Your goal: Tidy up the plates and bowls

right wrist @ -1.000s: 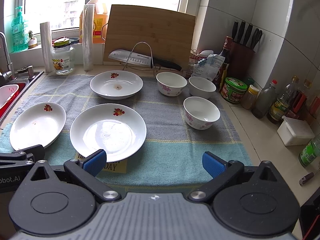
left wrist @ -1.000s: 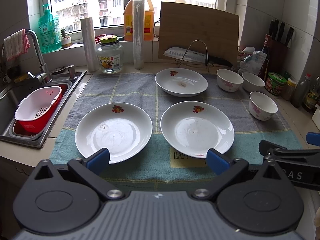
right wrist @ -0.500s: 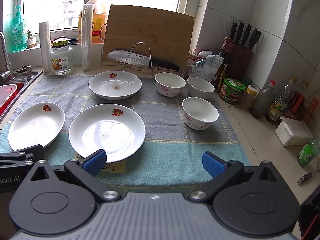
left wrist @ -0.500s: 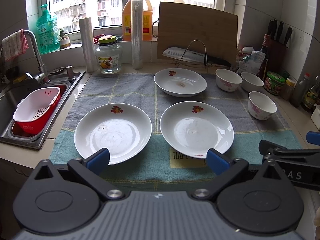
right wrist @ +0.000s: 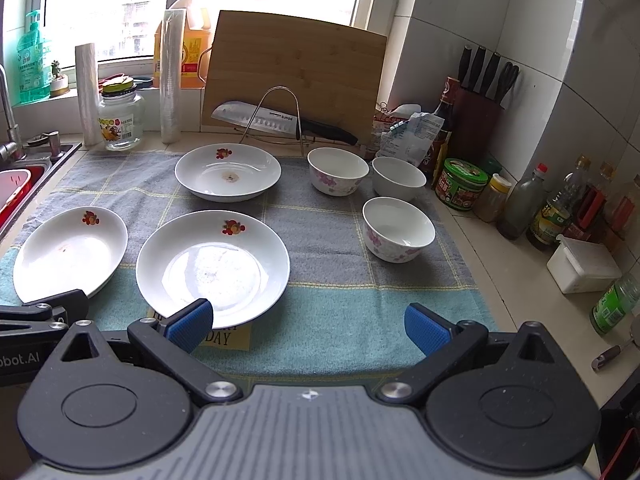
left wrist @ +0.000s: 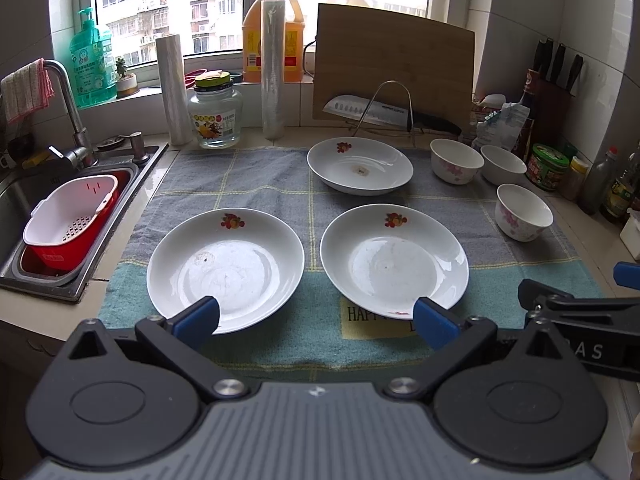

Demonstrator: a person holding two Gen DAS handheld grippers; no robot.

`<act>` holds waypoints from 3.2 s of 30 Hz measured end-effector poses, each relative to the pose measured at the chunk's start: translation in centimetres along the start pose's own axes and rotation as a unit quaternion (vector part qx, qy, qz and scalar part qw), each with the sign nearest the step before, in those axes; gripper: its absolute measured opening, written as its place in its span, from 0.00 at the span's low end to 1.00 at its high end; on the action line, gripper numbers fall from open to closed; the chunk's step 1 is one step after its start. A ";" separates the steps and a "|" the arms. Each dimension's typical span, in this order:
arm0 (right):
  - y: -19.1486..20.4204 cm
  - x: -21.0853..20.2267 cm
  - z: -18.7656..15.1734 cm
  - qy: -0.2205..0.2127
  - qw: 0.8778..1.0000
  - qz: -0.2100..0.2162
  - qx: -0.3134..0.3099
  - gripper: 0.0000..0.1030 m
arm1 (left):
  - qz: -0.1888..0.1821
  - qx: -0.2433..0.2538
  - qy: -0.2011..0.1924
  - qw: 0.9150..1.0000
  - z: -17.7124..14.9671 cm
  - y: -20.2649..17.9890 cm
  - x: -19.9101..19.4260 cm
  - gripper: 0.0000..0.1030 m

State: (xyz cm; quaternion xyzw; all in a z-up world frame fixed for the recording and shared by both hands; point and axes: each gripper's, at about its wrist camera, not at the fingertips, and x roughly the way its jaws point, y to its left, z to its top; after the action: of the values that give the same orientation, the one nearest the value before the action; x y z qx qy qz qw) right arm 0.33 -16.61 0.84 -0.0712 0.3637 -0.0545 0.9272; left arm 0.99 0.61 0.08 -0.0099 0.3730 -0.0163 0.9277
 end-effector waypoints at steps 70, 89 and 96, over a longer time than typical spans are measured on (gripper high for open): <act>8.5 9.2 1.4 -0.007 0.933 0.310 -0.180 1.00 | 0.136 -0.097 0.034 0.985 -2.3 8.9 3.2 0.99; 13.6 10.1 -0.9 0.004 0.940 0.286 -0.187 1.00 | 0.091 -0.070 0.057 0.992 -1.3 13.4 7.1 0.99; 17.1 10.7 -2.6 0.027 0.950 0.261 -0.168 1.00 | 0.037 -0.022 0.074 0.996 0.1 16.2 9.8 0.99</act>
State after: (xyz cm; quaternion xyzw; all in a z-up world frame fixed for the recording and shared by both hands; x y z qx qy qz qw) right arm 7.18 -1.64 -11.13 -0.1267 0.3985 0.2494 0.8735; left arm 8.51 16.44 -7.19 -0.0155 0.4408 0.0255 0.8971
